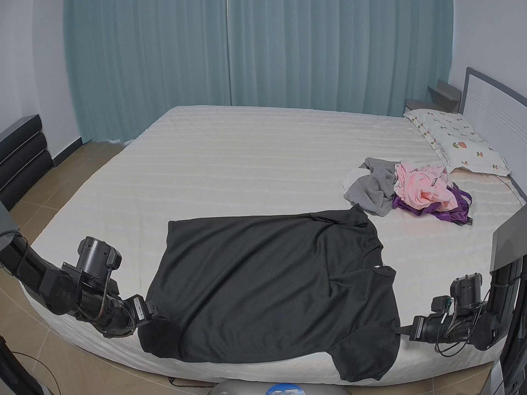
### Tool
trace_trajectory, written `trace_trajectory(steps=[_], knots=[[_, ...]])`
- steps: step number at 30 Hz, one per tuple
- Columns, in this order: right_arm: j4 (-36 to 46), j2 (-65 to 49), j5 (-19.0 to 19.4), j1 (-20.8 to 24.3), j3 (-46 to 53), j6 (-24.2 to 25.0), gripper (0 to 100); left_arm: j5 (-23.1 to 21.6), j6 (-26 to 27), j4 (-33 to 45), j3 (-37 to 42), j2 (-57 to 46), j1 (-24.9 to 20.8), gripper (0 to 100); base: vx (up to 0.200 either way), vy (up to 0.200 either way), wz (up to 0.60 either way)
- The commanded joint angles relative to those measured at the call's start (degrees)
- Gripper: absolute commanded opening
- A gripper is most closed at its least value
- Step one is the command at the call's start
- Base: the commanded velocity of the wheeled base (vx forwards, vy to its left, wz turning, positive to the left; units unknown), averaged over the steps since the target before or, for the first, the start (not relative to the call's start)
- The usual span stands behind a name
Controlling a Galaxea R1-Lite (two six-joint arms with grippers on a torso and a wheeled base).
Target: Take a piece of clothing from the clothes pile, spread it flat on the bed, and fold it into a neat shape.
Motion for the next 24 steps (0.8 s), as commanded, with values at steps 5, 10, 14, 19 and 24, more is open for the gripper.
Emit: trace_trajectory(steps=[5, 10, 14, 19, 24], knots=[[8.27, -6.49, -0.06, -1.08, 1.37, -1.53, 0, 0.12, 0.02, -0.04, 0.36, 0.20, -0.09, 100, 0.000, 0.000, 0.00], [19.61, -12.11, 0.20, -3.37, 1.37, -8.30, 0, 0.12, 0.02, -0.04, 0.53, 0.28, -0.35, 100, 0.000, 0.000, 0.00], [25.14, -14.40, 0.47, -3.28, 1.37, -10.05, 0, 0.21, 0.02, 0.05, 0.53, 0.28, -0.35, 100, 0.000, 0.000, 0.00], [27.34, -13.87, 0.47, -3.01, 1.37, -11.28, 0, 0.12, 0.02, 0.05, 0.53, 0.28, -0.35, 100, 0.000, 0.000, 0.00], [28.31, -13.70, 0.55, -3.01, 1.37, -11.46, 0, 0.12, 0.02, 0.05, 0.53, 0.28, -0.44, 100, 0.000, 0.000, 0.00]])
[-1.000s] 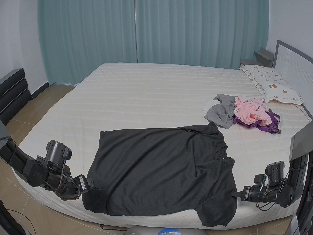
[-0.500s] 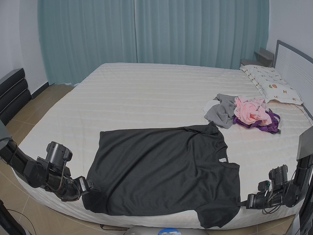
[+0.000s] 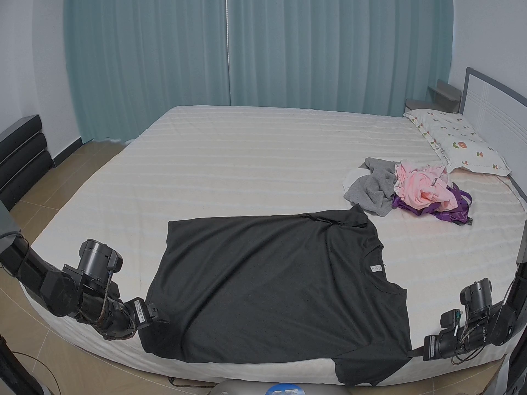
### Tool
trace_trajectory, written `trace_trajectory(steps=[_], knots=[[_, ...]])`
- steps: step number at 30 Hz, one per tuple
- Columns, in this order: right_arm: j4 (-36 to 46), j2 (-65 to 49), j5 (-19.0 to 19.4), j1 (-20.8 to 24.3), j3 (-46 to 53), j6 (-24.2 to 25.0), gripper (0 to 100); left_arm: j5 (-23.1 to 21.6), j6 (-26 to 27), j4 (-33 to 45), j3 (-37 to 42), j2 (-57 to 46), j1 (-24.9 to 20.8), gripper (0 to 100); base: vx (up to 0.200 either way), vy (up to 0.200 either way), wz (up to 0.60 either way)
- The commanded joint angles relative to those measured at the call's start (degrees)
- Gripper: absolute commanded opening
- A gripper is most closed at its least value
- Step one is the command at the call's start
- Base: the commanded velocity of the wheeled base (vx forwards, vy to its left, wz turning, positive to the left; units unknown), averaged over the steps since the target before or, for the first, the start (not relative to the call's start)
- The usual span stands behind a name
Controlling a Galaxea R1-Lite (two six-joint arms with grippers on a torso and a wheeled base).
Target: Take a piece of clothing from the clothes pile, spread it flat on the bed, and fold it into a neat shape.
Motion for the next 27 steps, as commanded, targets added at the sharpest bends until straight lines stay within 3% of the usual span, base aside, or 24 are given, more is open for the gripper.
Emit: trace_trajectory(steps=[1, 9, 17, 22, 27], knots=[[0.59, -0.65, 0.10, 0.00, 1.01, -0.21, 100, -0.01, -0.03, -0.01, 0.01, 0.04, -0.05, 100, 0.000, 0.000, 0.00], [-2.31, -2.32, 1.51, -0.71, 0.84, -0.04, 100, -0.01, -0.03, -0.10, -0.43, -0.05, -0.05, 100, 0.000, 0.000, 0.00], [-9.87, -5.92, 1.42, -0.53, 1.01, 9.37, 100, -0.28, -2.14, -0.10, -1.66, -0.58, 0.13, 100, 0.000, 0.000, 0.00], [-10.84, -6.54, 1.42, -0.71, 1.01, 10.34, 100, -0.63, -4.69, -0.10, -2.54, -0.66, 0.13, 100, 0.000, 0.000, 0.00], [-11.36, -7.59, 1.42, -1.94, 1.01, 10.42, 100, -0.63, -4.95, -0.01, -2.72, -0.49, 0.13, 100, 0.000, 0.200, 0.00]])
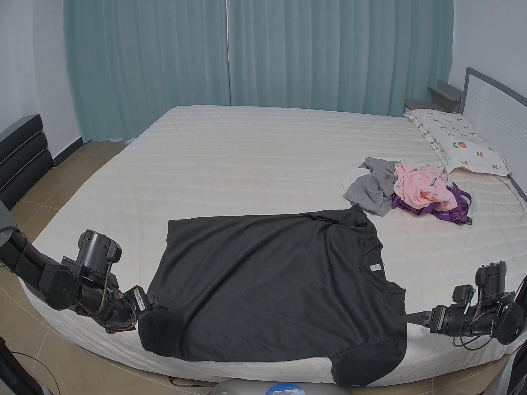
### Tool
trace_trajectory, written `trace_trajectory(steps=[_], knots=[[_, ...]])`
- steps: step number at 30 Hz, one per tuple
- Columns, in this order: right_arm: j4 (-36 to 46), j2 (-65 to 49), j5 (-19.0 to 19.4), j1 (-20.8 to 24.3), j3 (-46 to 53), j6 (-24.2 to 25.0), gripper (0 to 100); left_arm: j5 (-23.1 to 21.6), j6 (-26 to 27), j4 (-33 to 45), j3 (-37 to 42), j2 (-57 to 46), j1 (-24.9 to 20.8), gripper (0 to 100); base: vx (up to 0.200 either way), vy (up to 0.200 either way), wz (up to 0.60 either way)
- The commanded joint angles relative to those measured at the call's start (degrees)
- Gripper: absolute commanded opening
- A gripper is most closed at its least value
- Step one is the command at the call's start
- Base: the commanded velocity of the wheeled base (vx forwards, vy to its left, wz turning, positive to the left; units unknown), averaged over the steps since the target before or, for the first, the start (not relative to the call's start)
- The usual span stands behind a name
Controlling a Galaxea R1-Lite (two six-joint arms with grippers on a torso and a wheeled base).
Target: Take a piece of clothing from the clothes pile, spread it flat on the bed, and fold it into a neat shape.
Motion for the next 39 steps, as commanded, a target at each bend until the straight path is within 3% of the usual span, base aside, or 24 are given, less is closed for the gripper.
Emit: trace_trajectory(steps=[1, 7, 33, 39], knots=[[-0.24, -1.26, -0.02, -0.63, 0.99, -0.01, 100, -0.03, -0.07, -0.04, -0.09, 0.04, -0.03, 100, 0.000, 0.200, 0.00], [-0.33, -1.17, 0.07, -0.72, 0.90, -0.01, 100, -0.03, -0.07, -0.04, -0.09, 0.04, -0.03, 100, 0.000, 0.200, 0.00], [-0.24, -0.99, 0.07, -0.72, 0.90, 0.08, 100, -0.03, -0.34, -1.62, -0.62, 0.39, 0.06, 100, 0.023, 0.000, 0.00], [-0.33, -0.64, 0.42, -0.72, 0.72, 0.16, 100, 0.14, -0.43, -3.29, -4.84, 2.41, 0.32, 100, 0.000, 0.000, 0.00]])
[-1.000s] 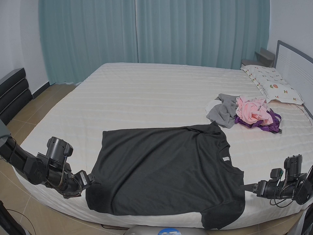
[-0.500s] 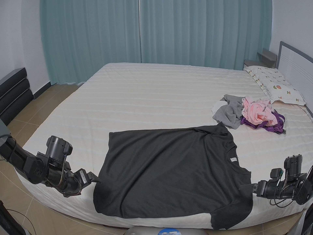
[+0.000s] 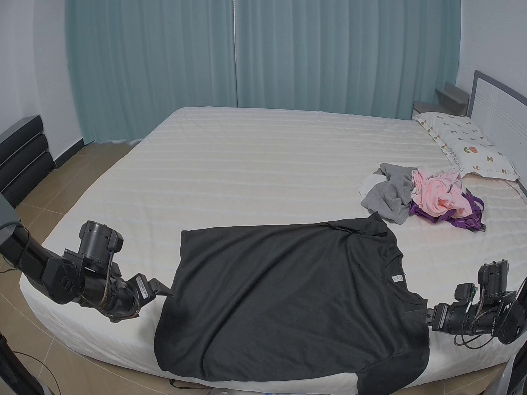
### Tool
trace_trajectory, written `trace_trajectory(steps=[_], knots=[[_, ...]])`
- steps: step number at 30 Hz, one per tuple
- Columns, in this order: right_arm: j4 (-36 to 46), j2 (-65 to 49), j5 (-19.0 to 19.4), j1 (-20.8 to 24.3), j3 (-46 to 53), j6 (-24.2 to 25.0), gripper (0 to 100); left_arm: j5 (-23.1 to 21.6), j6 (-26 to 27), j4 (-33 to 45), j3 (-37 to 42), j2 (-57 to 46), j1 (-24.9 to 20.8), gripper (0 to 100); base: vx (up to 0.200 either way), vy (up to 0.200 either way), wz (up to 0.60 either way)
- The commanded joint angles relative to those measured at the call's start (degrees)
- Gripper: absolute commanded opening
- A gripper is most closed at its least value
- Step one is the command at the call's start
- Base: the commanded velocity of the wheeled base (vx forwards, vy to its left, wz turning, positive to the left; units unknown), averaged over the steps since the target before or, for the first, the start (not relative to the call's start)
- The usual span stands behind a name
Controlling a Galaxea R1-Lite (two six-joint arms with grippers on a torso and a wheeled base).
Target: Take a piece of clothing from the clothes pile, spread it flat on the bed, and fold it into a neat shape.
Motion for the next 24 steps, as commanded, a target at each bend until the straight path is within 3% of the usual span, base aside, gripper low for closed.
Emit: trace_trajectory(steps=[1, 6, 11, 24], knots=[[0.07, 0.13, 0.28, 0.00, 0.84, -0.01, 100, -0.19, -0.11, -0.30, -3.78, 1.84, 0.26, 100, 0.000, 0.000, 0.00], [-0.02, 0.21, 0.28, 0.09, 0.75, 0.17, 100, -0.28, -0.90, -0.39, -8.70, 5.44, 0.26, 100, 0.000, 0.000, 0.00], [-0.19, -0.23, 0.36, 0.61, 0.22, 3.69, 100, -0.28, -2.31, -0.30, -19.34, 15.11, 0.35, 100, 0.000, 0.000, 0.00], [-2.74, 0.65, 0.36, 0.61, 0.40, 4.04, 100, 2.09, -2.04, -0.21, -44.83, 35.24, 1.05, 100, 0.000, 0.000, 0.00]])
